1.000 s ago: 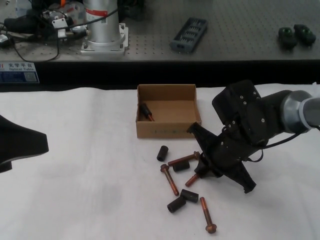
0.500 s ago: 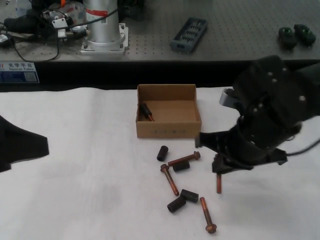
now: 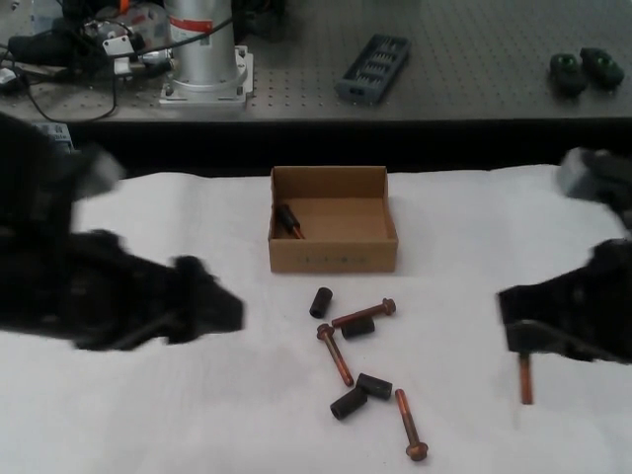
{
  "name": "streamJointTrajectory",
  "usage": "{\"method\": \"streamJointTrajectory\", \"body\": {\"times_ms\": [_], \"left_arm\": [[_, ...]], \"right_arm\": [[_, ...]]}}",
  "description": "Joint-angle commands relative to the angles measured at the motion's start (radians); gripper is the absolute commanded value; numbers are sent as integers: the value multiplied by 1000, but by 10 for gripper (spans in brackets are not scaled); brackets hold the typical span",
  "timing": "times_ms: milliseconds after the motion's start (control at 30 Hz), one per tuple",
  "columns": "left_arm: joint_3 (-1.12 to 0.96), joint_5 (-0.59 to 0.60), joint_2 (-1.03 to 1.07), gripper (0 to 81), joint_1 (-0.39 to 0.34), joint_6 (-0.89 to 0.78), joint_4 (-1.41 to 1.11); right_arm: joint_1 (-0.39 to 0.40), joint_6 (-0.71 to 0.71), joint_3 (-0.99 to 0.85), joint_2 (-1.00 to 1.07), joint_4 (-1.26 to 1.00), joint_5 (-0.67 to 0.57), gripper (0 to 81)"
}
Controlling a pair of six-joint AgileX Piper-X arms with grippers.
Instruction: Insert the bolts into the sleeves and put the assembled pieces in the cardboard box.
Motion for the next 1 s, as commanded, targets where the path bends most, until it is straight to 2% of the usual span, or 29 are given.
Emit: {"method": "streamJointTrajectory", "body": {"times_ms": [0, 200, 500, 667, 967], "left_arm": [[-55, -72, 194, 545, -63, 10, -175], [-234, -91, 451, 545, -106, 160, -178], [-518, -134, 722, 545, -138, 351, -73], [-603, -193, 805, 545, -139, 427, -28], [-666, -258, 893, 545, -139, 430, -30]], "right_arm": [[-2, -32, 5, -114, 40, -11, 27], [-2, -35, 5, -238, 40, -4, 27], [-2, -62, 5, -250, 52, -4, 27], [-2, -106, 5, -250, 52, -4, 27], [-2, -151, 5, -250, 52, -11, 27]]}}
